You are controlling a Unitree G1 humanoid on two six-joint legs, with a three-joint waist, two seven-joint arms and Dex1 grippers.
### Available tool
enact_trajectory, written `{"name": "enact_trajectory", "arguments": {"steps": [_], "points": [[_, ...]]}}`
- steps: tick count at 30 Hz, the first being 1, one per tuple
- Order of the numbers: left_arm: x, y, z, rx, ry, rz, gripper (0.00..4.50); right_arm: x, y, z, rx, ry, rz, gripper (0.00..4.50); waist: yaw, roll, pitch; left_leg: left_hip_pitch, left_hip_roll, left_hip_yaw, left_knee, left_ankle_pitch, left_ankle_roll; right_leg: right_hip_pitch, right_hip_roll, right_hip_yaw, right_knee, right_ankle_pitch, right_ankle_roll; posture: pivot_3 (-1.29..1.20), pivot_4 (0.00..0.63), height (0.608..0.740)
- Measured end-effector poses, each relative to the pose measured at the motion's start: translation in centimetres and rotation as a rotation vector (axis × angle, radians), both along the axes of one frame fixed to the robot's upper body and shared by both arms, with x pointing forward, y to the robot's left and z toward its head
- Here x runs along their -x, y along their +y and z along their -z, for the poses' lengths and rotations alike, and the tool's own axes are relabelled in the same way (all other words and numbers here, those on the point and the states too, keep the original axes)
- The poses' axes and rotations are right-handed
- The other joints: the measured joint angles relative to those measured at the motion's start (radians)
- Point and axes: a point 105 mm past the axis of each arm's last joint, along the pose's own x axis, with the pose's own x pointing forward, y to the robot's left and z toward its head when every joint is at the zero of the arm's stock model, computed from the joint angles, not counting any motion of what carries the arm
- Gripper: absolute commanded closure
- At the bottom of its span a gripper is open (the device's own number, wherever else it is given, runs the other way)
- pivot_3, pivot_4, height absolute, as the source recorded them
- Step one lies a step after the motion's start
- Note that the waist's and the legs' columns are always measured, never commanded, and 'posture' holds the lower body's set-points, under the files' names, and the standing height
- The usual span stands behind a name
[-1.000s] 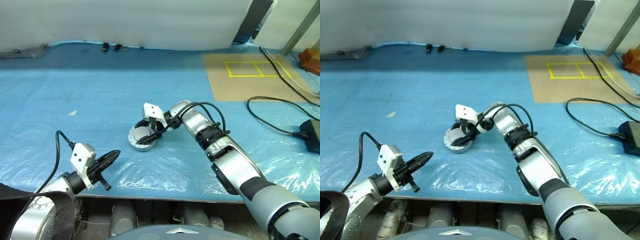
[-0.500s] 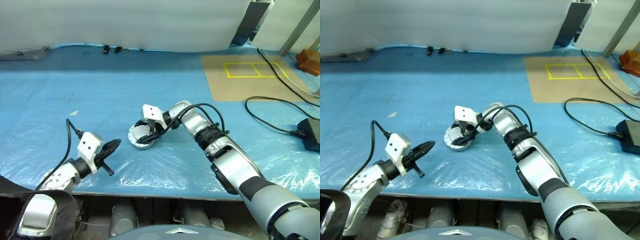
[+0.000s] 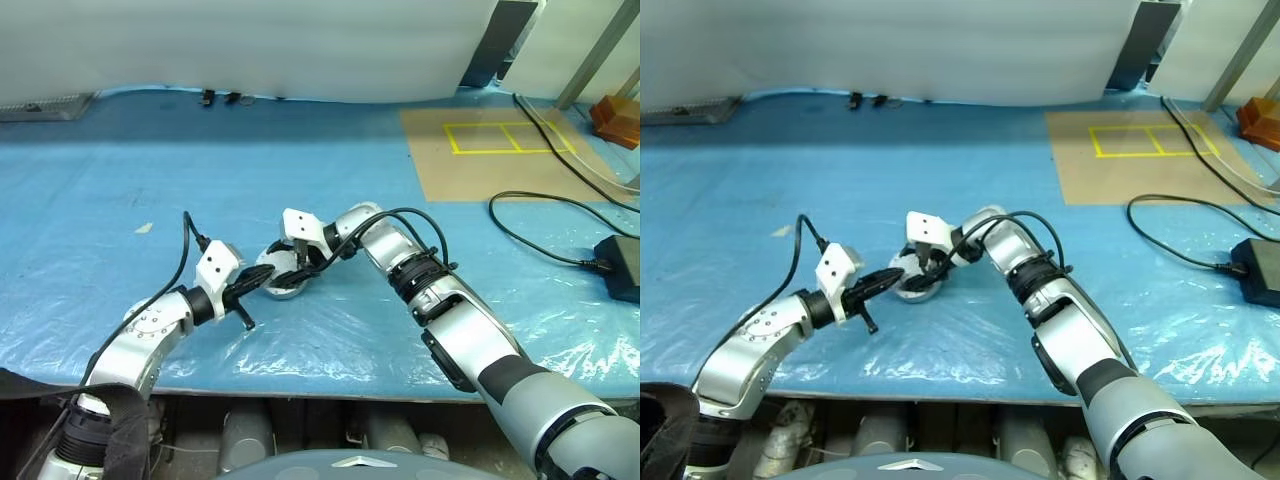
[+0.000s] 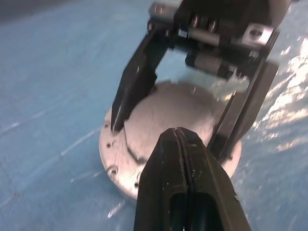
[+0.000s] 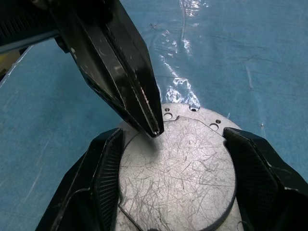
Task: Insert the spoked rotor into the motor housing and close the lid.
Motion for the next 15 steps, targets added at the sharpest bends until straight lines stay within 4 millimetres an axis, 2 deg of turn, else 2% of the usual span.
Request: {"name": "enact_trajectory", "arguments": {"steps": [5,12,15], "points": [[-0.8,-0.2,0.0,-0.048,-0.025,-0.006,4.50,-0.1,-0.2,0.0,-0.001,0.010,0.016,1.53,0.000,0.000,0.000,0.000,0.000,0.000,0.000,0.000,0.000,0.000,0.000,0.000,0.000,0.000,0.000,0.00,0.150,0.740],[-0.8,-1.0,0.0,-0.035,-0.019,0.004,4.50,-0.1,-0.1,-0.1,0.000,0.015,0.022,1.53,0.001,0.001,0.000,0.000,0.000,0.000,-0.001,0.000,0.000,0.000,0.000,0.000,-0.001,0.000,0.000,0.00,0.150,0.740],[-0.7,-1.4,0.1,-0.032,-0.014,0.013,4.50,-0.2,-0.2,-0.2,-0.004,0.025,0.037,0.51,0.001,0.001,0.000,-0.001,0.000,0.000,-0.001,0.000,0.000,0.000,0.000,0.000,-0.002,0.000,0.000,0.00,0.150,0.740]]}}
